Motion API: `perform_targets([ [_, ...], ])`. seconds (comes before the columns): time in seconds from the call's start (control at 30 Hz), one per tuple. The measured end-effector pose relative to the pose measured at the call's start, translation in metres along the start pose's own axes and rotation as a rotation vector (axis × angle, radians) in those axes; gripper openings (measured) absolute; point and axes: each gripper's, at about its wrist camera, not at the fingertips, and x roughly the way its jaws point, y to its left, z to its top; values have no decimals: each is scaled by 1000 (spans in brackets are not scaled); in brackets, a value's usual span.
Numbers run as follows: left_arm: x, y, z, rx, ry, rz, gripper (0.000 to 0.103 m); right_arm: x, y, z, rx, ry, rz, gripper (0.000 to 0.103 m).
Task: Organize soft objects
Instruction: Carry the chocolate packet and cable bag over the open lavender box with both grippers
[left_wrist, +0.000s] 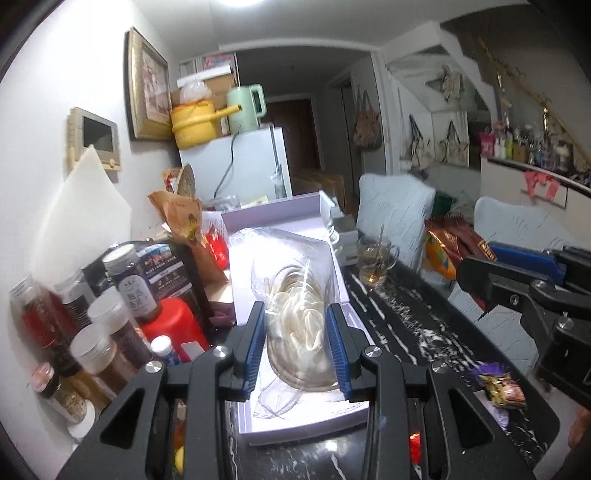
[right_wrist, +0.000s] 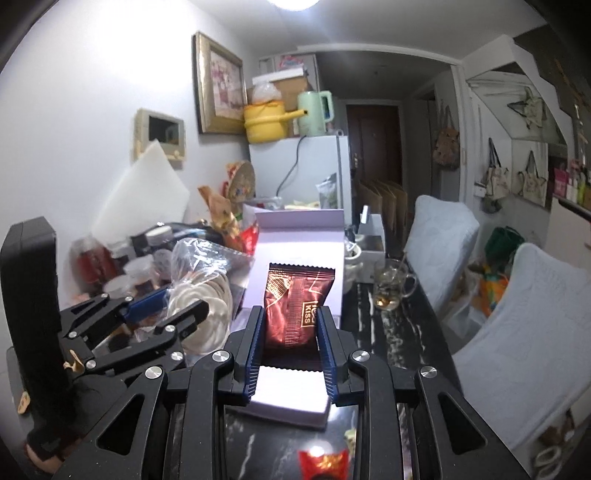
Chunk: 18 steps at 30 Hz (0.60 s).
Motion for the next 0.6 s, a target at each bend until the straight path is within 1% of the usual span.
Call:
perform_targets([
  [0.07,17,3,4,0,30,10,33,17,0,4,-16,24,-13,28],
  [0.2,50,14,7,-22,92,19,33,50,-2,10,-15,75,-3,28],
  [0.33,75,22,7,-27,133,36,33,79,-3,9,-23,119,1,28],
  [0.47,105,31,0,-59,208,19,33,106,-4,7,-24,160,16,28],
  [0.6,131,34,-8,-40,251,36,33,133,-3,6,-28,203,24,28],
])
